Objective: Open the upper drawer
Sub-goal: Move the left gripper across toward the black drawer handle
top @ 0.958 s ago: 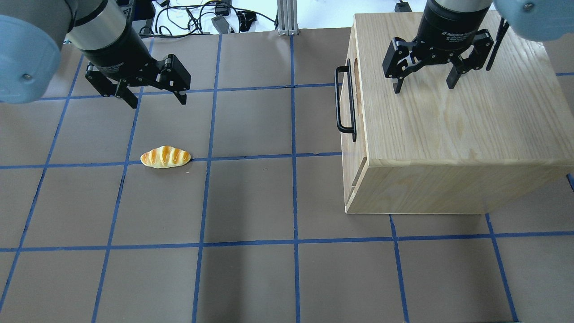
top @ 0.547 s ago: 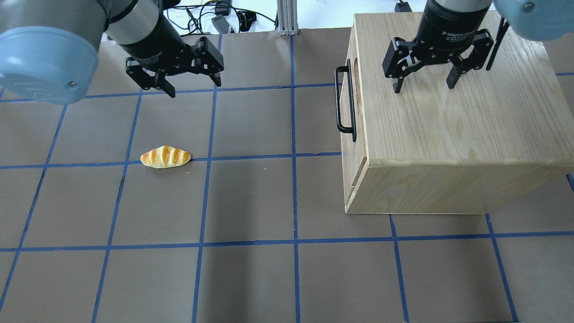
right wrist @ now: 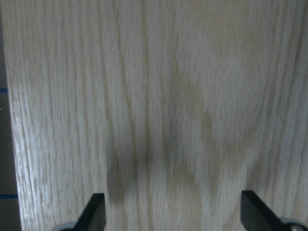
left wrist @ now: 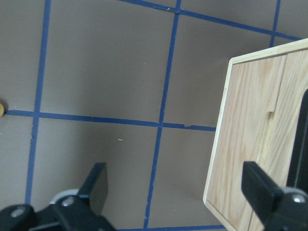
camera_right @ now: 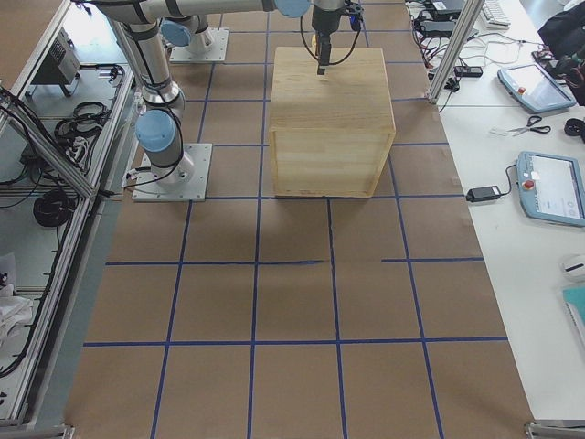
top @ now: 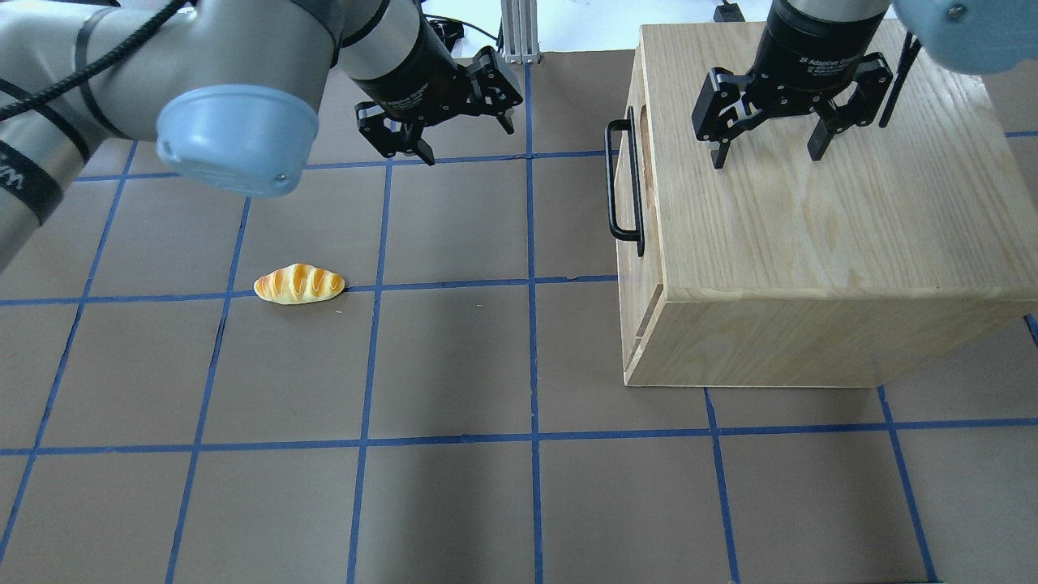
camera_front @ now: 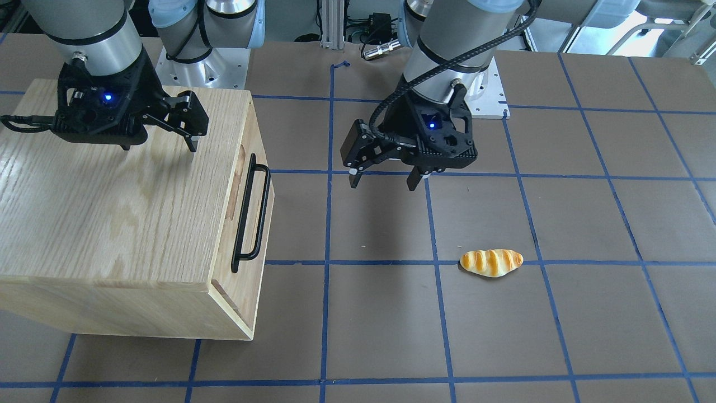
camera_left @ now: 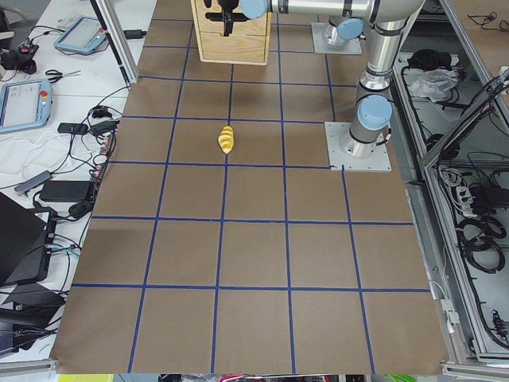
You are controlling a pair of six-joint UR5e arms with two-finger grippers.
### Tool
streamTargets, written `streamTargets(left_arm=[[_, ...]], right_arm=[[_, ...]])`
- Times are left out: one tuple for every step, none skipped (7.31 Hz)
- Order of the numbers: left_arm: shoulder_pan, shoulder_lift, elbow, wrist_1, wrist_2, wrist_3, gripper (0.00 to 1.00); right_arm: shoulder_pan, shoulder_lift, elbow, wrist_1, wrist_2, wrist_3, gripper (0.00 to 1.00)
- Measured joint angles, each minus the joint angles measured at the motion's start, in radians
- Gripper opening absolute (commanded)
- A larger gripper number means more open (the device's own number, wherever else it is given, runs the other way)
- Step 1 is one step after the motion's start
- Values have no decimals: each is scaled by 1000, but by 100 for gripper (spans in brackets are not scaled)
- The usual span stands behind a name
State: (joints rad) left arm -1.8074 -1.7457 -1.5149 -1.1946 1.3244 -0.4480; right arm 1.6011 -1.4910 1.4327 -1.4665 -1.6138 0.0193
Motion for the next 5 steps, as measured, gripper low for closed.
streamTargets(left_arm=[[-28,-23,2,35,-11,-28,100],[-53,-47,2,70,-15,-50,100],[-75,-69,2,101,-17,-72,100],[-91,-89,2,126,-18,-93,100],[-103,-106,2,139,-18,-113,100]], right_arm=[[0,0,0,0,0,0,100],[0,0,0,0,0,0,100],[0,0,1,0,0,1,100],[0,0,1,0,0,1,100],[0,0,1,0,0,1,100]])
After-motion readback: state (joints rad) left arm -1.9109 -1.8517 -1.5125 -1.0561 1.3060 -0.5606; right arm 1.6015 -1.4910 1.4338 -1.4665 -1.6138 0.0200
